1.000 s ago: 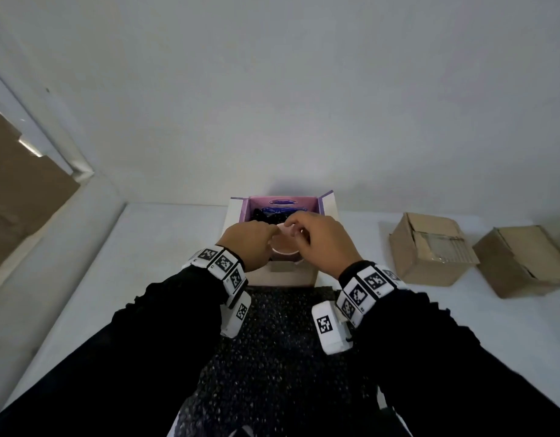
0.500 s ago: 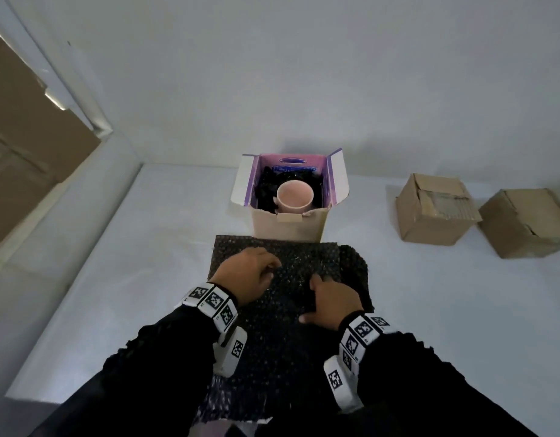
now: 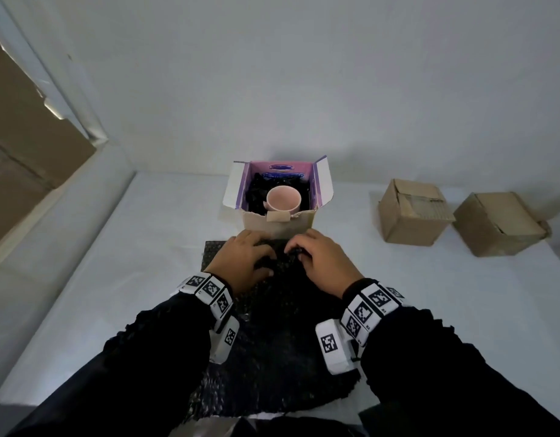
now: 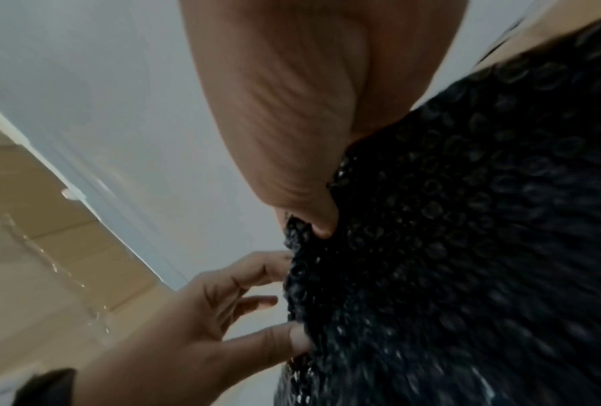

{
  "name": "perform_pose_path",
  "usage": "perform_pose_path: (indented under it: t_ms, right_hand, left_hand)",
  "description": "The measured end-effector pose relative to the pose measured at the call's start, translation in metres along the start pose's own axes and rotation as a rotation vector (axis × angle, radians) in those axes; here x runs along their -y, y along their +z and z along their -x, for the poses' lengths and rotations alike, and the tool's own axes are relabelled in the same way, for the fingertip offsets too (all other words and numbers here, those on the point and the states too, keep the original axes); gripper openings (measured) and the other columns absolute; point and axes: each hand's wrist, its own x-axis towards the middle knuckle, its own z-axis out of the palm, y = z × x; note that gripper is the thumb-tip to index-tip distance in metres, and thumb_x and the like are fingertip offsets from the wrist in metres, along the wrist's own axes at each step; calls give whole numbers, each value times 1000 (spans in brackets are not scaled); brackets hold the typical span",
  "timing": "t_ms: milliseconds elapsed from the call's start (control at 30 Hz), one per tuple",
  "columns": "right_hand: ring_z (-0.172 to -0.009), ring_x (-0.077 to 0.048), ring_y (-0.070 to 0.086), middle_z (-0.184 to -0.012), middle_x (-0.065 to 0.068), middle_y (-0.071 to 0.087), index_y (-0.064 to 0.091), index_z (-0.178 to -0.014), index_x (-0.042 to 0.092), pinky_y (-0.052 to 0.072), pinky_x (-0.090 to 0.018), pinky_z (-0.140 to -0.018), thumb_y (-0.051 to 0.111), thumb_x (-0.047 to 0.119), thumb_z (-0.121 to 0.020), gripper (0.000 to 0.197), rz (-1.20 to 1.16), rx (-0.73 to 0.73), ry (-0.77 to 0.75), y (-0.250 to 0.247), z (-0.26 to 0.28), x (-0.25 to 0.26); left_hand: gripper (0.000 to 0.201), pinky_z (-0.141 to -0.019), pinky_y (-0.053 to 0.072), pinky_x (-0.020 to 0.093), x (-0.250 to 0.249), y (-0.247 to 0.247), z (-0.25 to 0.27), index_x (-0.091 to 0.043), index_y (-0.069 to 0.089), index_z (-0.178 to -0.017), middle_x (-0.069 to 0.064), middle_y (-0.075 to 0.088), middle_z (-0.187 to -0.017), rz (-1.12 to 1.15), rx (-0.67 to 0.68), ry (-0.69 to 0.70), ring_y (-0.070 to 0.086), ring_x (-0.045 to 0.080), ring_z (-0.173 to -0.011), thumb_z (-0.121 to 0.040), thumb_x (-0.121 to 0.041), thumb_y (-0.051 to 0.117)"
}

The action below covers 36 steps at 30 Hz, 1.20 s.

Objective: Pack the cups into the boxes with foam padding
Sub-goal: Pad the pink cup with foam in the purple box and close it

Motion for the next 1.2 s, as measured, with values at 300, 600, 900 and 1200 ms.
perform_pose_path:
  t_ms: [300, 600, 900, 1200]
  right_hand:
    - [-93, -19, 62, -103, 0, 66, 50, -118, 25, 51, -36, -79, 71, 49, -77, 52, -52, -60, 88, -38, -18, 5]
    - [-80, -25, 58, -89, -8, 61, 45, -111, 20, 38, -32, -66, 39, -1, -92, 29, -312, -343, 185, -99, -43, 7]
    - [-108, -13, 63, -115, 4, 66, 54, -126, 23, 45, -32, -100, 70, 56, -75, 63, -852, -65, 262, -102, -48, 7]
    - [-102, -13, 66, -110, 0, 70, 60, -119, 18, 51, -33, -94, 63, 16, -91, 28, -746, -239, 226, -90, -73, 23]
  left_hand:
    - [31, -68, 44, 36, -23, -39, -28, -11, 47, -114, 10, 67, -97, 182, -201, -102, 62, 33, -86, -95, -35, 53]
    - [39, -75, 44, 27, -4, -60, -35, -17, 68, -102, -7, 58, -92, 247, 30, -65, 59, 14, -84, -76, -45, 68]
    - [14, -63, 40, 19, -6, -76, -51, -16, 45, -102, -3, 58, -77, 514, -207, -254, 55, 12, -69, -94, -13, 56]
    - [63, -79, 45, 14, -17, -96, -68, -26, 42, -131, -8, 63, -105, 564, -110, -94, 61, 7, -94, -75, -22, 71]
